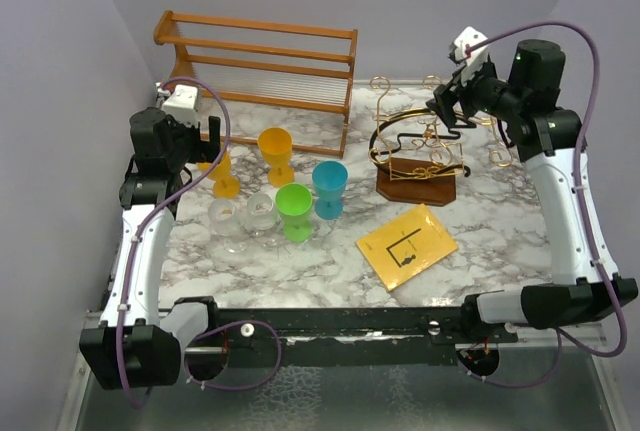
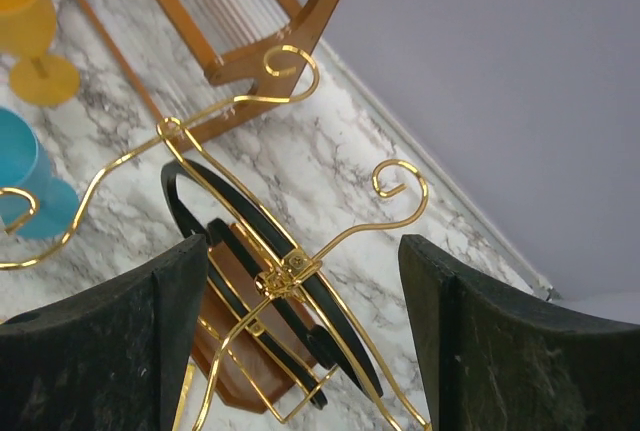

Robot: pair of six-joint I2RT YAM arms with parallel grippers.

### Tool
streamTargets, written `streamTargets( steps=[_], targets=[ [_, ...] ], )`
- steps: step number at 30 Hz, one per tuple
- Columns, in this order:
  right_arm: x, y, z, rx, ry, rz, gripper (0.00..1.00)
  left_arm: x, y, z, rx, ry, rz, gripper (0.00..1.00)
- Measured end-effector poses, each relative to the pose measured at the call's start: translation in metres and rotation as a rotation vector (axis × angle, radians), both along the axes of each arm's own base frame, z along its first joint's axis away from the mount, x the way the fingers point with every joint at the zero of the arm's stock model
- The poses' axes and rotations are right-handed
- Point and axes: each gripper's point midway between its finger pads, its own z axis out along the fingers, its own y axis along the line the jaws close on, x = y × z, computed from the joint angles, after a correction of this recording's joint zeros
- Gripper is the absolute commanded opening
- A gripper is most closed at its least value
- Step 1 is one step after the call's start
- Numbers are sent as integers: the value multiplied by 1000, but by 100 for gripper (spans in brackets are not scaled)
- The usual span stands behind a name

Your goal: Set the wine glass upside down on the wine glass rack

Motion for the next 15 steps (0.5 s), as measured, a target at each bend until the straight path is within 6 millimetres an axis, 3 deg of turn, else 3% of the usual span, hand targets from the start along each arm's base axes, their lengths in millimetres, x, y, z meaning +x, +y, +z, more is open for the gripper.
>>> streamTargets(
  steps=[3, 7, 15],
  targets=[
    [-11, 1, 28, 57, -66, -18, 78, 2, 18, -3, 10, 16, 64, 96],
    [-25, 1, 50, 109, -113, -30, 78, 6, 35, -11, 12, 57, 121, 96],
    [-30, 3, 49, 150, -85, -39, 79, 18, 47, -29, -23, 153, 149, 96]
  ],
)
